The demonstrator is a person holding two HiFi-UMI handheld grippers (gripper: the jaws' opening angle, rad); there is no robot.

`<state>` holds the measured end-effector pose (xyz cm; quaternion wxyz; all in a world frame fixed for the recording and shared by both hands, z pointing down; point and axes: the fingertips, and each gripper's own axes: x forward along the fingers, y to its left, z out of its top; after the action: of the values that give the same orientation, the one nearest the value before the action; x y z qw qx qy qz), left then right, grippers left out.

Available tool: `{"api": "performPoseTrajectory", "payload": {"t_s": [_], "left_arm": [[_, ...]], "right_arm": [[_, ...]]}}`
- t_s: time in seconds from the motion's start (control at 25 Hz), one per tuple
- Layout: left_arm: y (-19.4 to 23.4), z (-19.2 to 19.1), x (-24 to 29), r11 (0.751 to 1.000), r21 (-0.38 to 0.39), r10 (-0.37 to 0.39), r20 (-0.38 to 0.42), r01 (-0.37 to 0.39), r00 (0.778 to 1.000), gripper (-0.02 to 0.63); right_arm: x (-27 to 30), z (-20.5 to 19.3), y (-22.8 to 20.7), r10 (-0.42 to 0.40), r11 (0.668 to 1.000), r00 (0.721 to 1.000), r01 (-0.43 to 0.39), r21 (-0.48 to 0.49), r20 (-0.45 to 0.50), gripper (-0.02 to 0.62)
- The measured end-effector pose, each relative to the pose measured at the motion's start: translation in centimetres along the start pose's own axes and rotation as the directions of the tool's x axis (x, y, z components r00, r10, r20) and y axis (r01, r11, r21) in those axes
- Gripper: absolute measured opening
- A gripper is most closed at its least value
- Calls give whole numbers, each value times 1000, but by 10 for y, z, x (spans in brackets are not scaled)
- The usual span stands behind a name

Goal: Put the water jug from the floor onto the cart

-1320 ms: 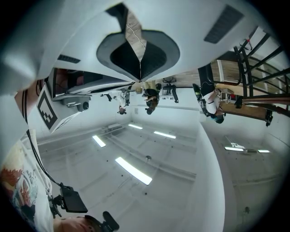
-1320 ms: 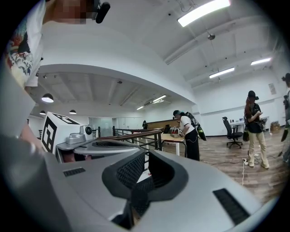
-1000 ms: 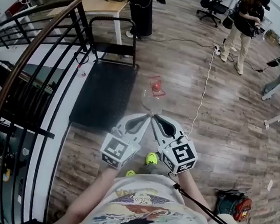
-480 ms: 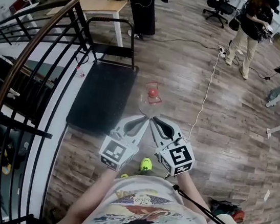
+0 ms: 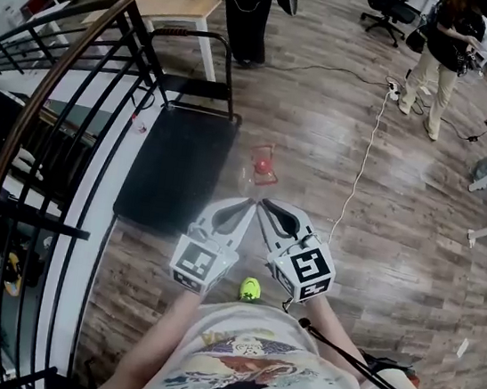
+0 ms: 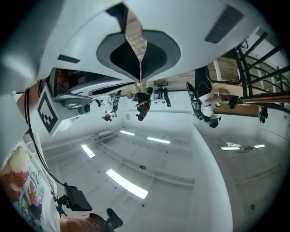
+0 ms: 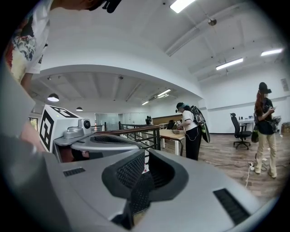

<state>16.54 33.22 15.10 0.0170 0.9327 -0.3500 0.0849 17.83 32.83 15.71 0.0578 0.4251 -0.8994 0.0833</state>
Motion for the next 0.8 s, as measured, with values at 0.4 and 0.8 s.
{"api": "performPoseTrajectory", "payload": {"t_s": [0.4, 0.8], "left_arm": [[33, -10, 26, 1000, -17, -3, -21, 3, 1000, 12], [83, -12, 62, 999, 6, -50, -20, 50, 999, 12]], "right_arm": [[33, -8, -20, 11, 1000, 1000, -10, 30, -23, 35], [84, -2, -52, -35, 999, 999, 35, 15, -25, 37]]}}
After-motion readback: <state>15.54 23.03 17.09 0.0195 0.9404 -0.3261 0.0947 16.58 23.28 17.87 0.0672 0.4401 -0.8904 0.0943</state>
